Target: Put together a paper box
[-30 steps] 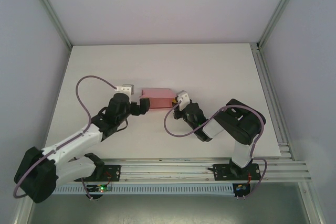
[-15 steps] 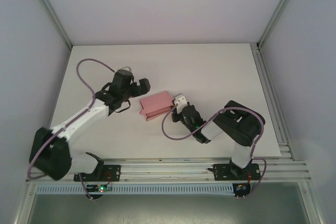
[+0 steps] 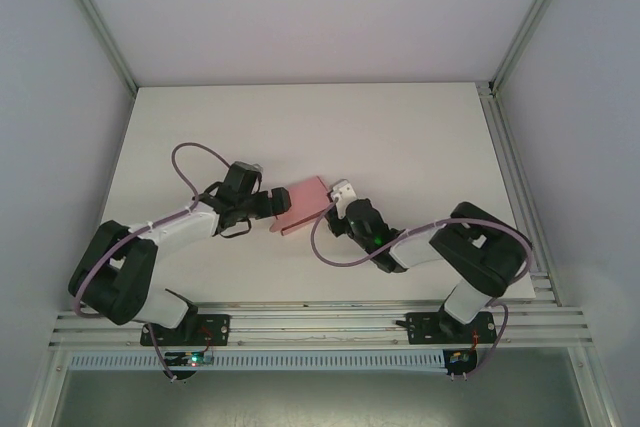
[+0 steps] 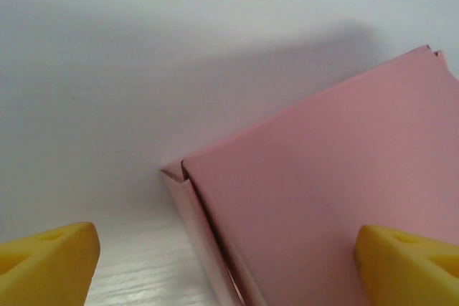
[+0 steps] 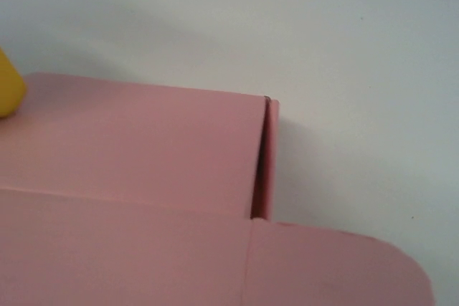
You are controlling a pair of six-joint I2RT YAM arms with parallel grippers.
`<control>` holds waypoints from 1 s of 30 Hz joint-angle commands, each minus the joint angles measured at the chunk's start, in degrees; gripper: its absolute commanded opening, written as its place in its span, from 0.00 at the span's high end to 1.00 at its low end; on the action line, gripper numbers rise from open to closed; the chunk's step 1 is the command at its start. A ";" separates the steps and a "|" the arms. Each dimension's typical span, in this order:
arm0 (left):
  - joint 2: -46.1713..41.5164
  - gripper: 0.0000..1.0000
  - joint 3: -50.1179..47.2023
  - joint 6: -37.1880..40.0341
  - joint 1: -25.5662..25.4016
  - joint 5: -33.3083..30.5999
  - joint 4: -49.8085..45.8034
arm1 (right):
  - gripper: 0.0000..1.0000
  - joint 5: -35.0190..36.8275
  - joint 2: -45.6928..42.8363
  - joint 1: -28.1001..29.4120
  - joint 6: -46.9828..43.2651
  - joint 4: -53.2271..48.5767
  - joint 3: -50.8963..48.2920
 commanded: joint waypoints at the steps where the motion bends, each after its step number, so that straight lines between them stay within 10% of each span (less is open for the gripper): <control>1: 2.70 0.11 -1.84 -0.05 -0.42 1.33 2.93 | 0.61 -3.57 -5.90 1.29 1.78 -6.29 0.84; 7: 5.14 0.18 -1.94 0.87 -0.53 0.04 2.98 | 0.29 -4.41 -15.85 2.00 2.65 -20.01 -4.63; 17: 7.08 0.39 -2.69 1.40 -0.56 1.98 5.38 | 0.06 -1.34 -34.42 -1.73 6.60 -29.07 -10.56; 30: 6.51 0.76 -5.52 -2.85 3.14 15.98 21.29 | 0.02 -30.72 -26.31 -19.85 23.14 -40.01 4.27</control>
